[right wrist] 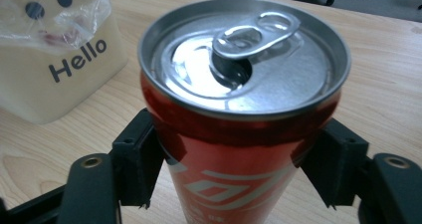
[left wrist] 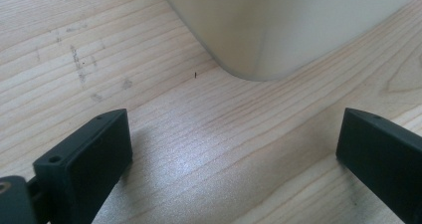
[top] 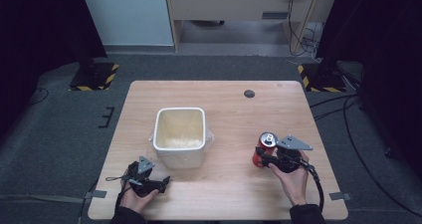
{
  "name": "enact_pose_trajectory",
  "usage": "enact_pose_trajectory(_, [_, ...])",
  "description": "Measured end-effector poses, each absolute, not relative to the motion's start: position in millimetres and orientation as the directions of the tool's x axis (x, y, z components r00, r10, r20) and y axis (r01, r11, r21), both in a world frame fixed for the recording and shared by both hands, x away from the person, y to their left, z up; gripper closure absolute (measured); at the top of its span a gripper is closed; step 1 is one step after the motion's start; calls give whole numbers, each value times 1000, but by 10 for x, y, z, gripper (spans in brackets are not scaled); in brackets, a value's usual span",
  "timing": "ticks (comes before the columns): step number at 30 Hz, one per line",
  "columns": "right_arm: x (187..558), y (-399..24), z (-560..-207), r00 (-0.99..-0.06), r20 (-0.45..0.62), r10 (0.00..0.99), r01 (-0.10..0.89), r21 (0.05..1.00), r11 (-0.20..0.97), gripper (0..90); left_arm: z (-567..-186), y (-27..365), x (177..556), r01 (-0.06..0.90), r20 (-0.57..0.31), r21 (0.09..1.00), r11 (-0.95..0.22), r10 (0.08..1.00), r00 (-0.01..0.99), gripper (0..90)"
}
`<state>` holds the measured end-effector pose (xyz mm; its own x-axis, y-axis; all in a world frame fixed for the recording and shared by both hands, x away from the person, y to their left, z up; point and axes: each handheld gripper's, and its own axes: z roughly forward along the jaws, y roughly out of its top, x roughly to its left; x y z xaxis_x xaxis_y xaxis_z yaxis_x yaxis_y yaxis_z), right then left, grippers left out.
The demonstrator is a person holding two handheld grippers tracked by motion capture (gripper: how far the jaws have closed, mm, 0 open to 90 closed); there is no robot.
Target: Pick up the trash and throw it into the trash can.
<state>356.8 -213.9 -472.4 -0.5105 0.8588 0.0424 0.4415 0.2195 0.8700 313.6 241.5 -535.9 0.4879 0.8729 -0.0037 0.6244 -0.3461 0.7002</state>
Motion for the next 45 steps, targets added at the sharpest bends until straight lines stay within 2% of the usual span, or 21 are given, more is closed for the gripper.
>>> enact_pose_trajectory(8, [3549,-2170,-4660,-507,59,860,434,879,195,336,-5359,2415,3136,625,-4,700,-346,873,488,2])
enact_pose_trajectory(26, [3416,-2161,-4303,-560,97,823,320,942,106,336,-5359,2415,3136,625,-3,700,-347,873,488,2])
enact_pose_trajectory(45, [3354,-2190,-4037,-580,151,801,257,966,4,336,-5359,2415,3136,624,-3,700,-347,872,489,2])
